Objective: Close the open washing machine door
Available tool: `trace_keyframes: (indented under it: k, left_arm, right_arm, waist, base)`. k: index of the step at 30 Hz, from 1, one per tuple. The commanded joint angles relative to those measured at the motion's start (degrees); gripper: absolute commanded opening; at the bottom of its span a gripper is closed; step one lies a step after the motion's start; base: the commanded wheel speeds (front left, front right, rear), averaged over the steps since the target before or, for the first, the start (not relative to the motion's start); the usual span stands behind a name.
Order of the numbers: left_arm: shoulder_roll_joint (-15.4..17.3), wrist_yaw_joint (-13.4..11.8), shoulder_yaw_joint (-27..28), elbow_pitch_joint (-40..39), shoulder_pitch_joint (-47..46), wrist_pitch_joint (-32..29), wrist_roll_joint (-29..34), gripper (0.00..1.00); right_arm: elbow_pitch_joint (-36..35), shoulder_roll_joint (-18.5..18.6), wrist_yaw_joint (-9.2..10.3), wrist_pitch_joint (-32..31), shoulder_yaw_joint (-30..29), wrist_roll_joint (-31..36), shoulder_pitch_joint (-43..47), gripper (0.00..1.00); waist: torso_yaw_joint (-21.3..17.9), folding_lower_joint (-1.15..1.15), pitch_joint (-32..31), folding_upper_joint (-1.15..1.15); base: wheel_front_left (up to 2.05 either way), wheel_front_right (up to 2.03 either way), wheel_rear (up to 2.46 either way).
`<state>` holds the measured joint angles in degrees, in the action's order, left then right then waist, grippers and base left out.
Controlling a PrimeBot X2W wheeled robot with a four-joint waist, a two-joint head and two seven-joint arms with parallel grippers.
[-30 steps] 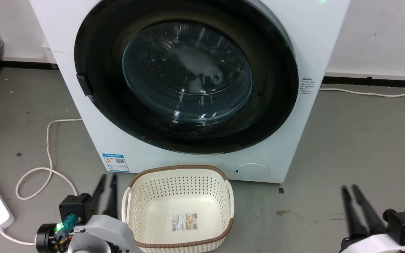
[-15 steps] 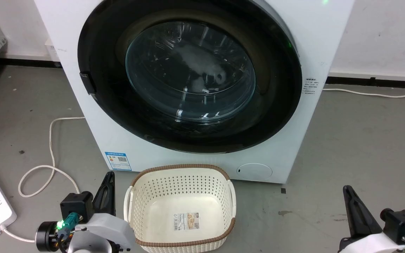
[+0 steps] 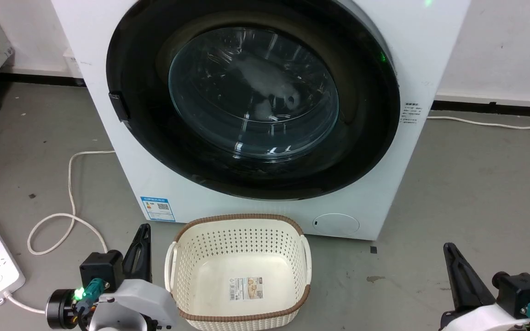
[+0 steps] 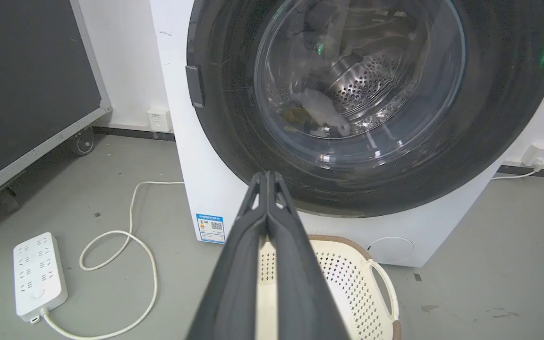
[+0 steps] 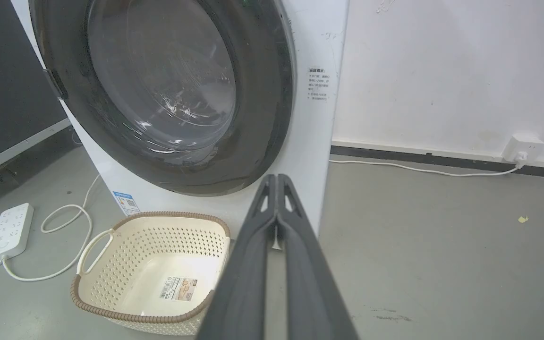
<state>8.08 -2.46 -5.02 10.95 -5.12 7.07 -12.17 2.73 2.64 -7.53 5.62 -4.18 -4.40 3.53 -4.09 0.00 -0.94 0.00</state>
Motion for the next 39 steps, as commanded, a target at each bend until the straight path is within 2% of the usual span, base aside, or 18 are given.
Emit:
trace_keyframes:
  k: [1,39]
  left_arm:
    - [-0.24,0.19,0.17,-0.48,0.71,-0.2,0.6,0.0]
    - [-2.34,1.15,2.22,-4.92,2.58,-3.11,5.5,0.0]
  right_arm:
    - [-0.47,0.06,0.01,-0.22,0.18,0.52,-0.79,0.0]
    - [-1.43,0.13,0.02,-2.51,1.87,2.16,-1.95,0.0]
  waist:
    - [0.05,0.0,0.01,0.0]
    - [1.76,0.0,0.41,0.0]
  base:
    - [0.0,0.0,0.0]
    - [0.0,0.0,0.0]
